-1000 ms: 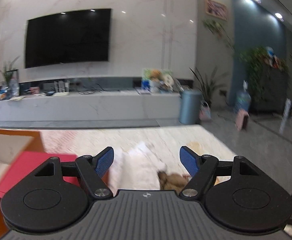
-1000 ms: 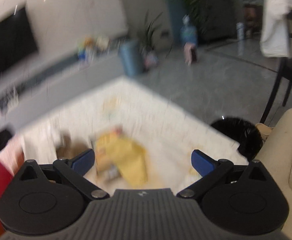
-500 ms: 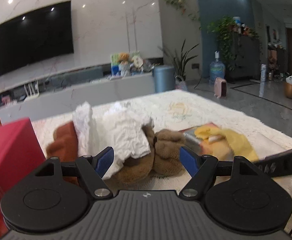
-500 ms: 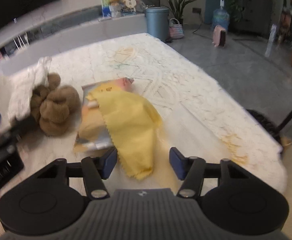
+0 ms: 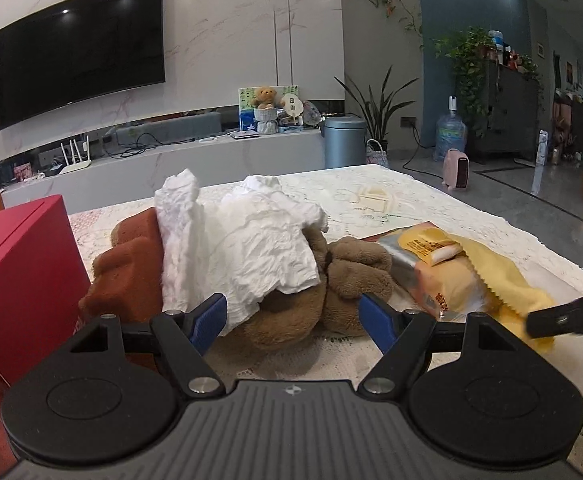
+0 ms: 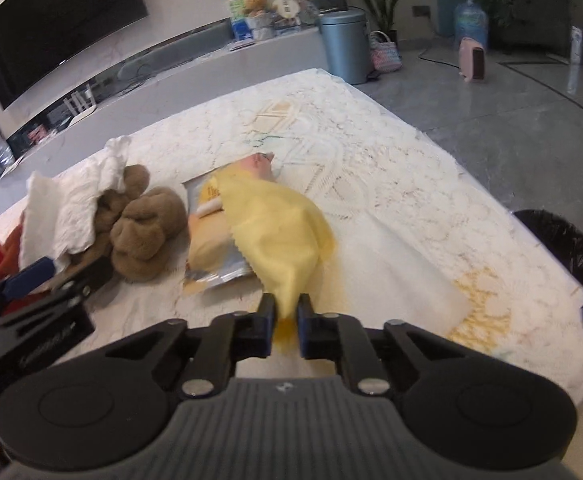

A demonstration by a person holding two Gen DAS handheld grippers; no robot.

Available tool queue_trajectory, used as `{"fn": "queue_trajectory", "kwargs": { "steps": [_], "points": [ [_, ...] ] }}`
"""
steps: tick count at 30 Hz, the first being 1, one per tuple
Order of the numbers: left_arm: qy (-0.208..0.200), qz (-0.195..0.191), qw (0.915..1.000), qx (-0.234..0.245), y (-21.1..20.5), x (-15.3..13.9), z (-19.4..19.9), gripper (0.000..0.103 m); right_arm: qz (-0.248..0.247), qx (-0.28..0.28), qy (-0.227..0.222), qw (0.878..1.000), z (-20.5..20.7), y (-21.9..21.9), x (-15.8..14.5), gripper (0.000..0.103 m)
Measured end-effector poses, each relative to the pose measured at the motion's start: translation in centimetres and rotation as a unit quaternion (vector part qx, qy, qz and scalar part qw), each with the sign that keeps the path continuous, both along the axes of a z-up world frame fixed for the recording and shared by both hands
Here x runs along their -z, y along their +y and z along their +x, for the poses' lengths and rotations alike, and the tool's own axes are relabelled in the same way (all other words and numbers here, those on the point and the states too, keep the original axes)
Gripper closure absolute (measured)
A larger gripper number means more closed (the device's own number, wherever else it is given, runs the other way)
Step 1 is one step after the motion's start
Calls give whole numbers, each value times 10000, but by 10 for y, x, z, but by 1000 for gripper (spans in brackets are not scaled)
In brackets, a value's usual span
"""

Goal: Organize soft objects
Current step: 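Reach the right tool to the yellow cloth and close on it, then lift the yellow cloth with the right tool while the left tool grasps the white mesh fabric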

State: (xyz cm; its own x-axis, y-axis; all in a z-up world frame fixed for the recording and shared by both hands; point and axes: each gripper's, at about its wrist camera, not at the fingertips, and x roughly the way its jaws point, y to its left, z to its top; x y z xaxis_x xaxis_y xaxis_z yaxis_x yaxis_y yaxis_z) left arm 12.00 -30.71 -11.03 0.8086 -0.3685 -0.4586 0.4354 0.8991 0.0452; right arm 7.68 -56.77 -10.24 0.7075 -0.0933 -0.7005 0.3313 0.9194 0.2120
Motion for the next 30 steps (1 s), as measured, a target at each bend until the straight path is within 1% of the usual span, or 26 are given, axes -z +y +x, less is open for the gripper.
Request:
{"fn": "queue_trajectory", "kwargs": {
  "steps": [3, 5, 6, 7, 9, 11, 14, 15, 16, 18, 19, 22, 24, 25, 27, 29, 30],
  "points": [
    [-30, 82, 10000, 25, -3, 1, -1, 15, -98, 35, -118, 9999, -7, -3, -9, 99],
    [-73, 142, 9998, 76, -5, 1, -2, 15, -180, 88, -49, 9998, -5, -1, -5, 93],
    [-104, 163, 9998, 102, -6, 1, -4, 15, -249, 95, 20, 9996, -4, 1, -3, 88],
    [-140, 178, 9997, 132, -6, 1, -5, 15, -362, 89, 102, 9993, -2, 4, -1, 75],
    [-230, 206, 9992, 243, -9, 0, -9, 15, -775, 105, 176, 9968, 0, 13, 0, 64],
    [-377, 272, 9980, 426, -11, -1, -14, 15, -1035, -14, 56, 9946, 3, 19, -1, 64],
    [-690, 458, 9947, 603, -19, -3, -23, 15, -1023, -79, -205, 9945, 11, 20, 0, 65],
    [-739, 537, 9935, 678, -22, -3, -26, 15, -1014, -168, -159, 9946, 15, 21, 3, 72],
    [-756, 617, 9923, 761, -25, -3, -28, 15, -1004, -236, -70, 9946, 20, 21, 6, 86],
    [-761, 776, 9901, 883, -31, -2, -29, 15, -992, -220, -8, 9948, 22, 21, 11, 94],
    [-791, 844, 9889, 930, -34, -2, -30, 15, -972, -173, -39, 9951, 21, 20, 11, 103],
    [-940, 973, 9855, 1028, -37, 0, -35, 15, -796, 16, -292, 9964, 10, 11, -1, 103],
    [-884, 860, 9862, 1103, -34, 0, -36, 16, -708, 207, -573, 9956, -2, 6, -11, 103],
    [-753, 727, 9876, 1172, -33, 0, -34, 16, -671, 413, -739, 9942, -10, 2, -17, 103],
    [-343, 378, 9897, 1338, -29, -2, -30, 16, -623, 827, -1045, 9891, -26, -9, -28, 103],
    [71, 6, 9881, 1535, -31, -4, -26, 16, -701, 1129, -1207, 9838, -39, -18, -36, 103],
    [199, -146, 9864, 1623, -32, -4, -25, 16, -715, 1285, -1243, 9813, -44, -22, -39, 103]
  ]
}}
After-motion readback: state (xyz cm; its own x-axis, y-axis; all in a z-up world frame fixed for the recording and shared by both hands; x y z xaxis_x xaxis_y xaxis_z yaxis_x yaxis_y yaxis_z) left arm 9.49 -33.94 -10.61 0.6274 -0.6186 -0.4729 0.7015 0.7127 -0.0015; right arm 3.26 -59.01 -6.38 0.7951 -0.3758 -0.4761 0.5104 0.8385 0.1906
